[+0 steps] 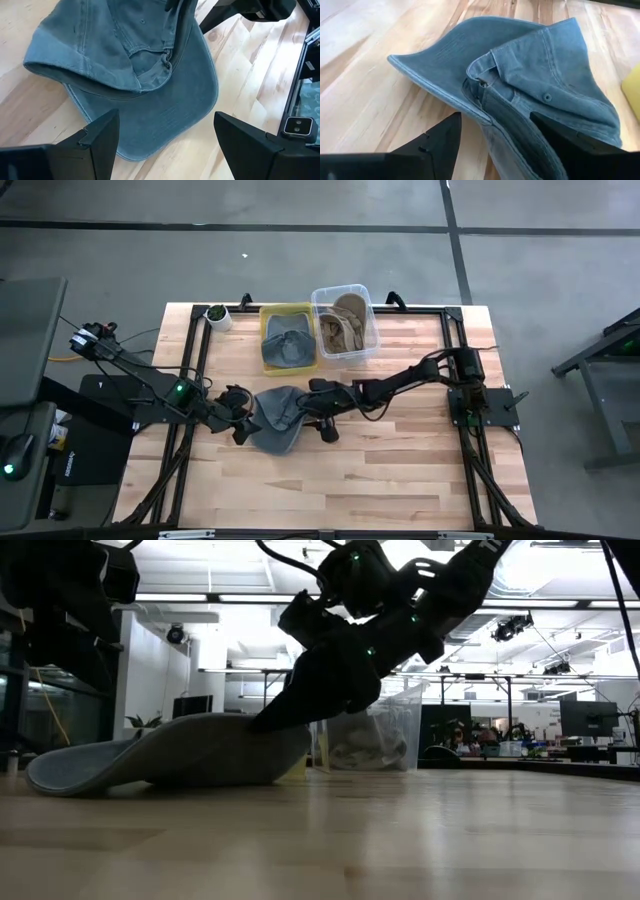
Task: Pick & Place hat
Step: Put the blue cap into the yellow bin
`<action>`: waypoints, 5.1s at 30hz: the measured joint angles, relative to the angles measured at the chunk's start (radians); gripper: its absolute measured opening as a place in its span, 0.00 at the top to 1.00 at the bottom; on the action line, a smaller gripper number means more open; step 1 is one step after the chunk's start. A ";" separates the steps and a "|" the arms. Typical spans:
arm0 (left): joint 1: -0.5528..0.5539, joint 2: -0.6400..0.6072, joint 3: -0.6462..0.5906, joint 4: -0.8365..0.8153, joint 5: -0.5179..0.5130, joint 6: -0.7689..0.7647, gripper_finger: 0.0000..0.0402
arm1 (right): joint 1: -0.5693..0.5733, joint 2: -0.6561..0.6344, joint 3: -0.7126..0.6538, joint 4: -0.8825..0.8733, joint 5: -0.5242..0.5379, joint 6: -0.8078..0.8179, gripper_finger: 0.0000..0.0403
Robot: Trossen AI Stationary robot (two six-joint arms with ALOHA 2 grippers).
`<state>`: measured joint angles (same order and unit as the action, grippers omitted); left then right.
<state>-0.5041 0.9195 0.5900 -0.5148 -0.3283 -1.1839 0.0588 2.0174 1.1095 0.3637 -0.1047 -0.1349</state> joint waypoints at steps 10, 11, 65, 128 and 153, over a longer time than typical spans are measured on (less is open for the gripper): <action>0.000 0.000 0.000 0.000 0.003 -0.009 0.30 | 0.021 0.000 0.000 -0.001 0.000 0.114 0.72; 0.000 0.000 0.000 0.000 0.003 -0.009 0.30 | 0.021 0.000 0.000 -0.001 -0.001 0.125 0.76; 0.001 0.000 0.000 0.308 -0.403 0.070 0.30 | 0.093 -0.534 0.047 -0.356 0.653 0.276 0.98; 0.420 0.021 0.000 0.695 -0.186 -0.257 0.30 | 0.187 -0.534 0.102 -0.597 0.683 -0.134 0.98; 0.419 0.021 0.000 0.695 -0.118 -0.314 0.30 | 0.232 -0.542 0.180 -0.813 0.834 -0.260 0.98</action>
<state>-0.0849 0.9405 0.5903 0.1806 -0.4461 -1.4979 0.2913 1.4750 1.2900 -0.4497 0.7290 -0.3953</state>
